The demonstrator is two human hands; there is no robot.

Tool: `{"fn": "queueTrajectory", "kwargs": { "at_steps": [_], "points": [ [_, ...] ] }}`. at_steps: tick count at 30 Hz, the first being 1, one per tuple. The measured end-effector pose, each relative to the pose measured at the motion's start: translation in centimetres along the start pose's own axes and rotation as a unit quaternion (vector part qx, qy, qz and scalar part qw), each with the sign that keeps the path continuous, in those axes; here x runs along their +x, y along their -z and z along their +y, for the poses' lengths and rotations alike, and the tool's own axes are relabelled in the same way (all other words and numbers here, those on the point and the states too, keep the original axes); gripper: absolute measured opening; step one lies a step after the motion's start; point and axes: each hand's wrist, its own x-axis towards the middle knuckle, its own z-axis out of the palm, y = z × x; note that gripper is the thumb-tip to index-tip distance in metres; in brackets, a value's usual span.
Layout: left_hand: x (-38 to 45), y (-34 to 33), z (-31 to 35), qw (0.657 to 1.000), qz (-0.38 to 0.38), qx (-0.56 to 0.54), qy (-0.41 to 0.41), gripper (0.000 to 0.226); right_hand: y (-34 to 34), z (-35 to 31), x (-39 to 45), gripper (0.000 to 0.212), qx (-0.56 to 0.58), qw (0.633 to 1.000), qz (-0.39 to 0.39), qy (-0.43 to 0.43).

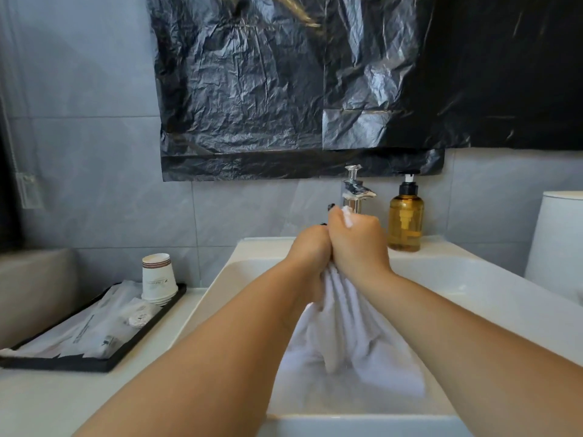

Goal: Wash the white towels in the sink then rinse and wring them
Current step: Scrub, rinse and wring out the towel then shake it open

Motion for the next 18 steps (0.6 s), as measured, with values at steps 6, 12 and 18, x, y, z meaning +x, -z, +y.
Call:
{"fn": "queueTrajectory", "kwargs": {
  "at_steps": [6,12,18],
  "points": [
    [-0.3,-1.6,-0.4,0.997,-0.019,0.076,0.017,0.017,1.9,1.5,1.6,0.045,0.008,0.996,0.013,-0.084],
    [0.5,1.8,0.4,0.989,0.104,-0.107,0.018,0.040,-0.6,-1.5,-3.3,0.050,-0.039,0.986,-0.073,0.146],
    [-0.3,-1.5,-0.4,0.996,-0.005,0.085,0.032,0.031,1.6,2.1,1.9,0.034,0.049,0.993,-0.017,-0.110]
  ]
}}
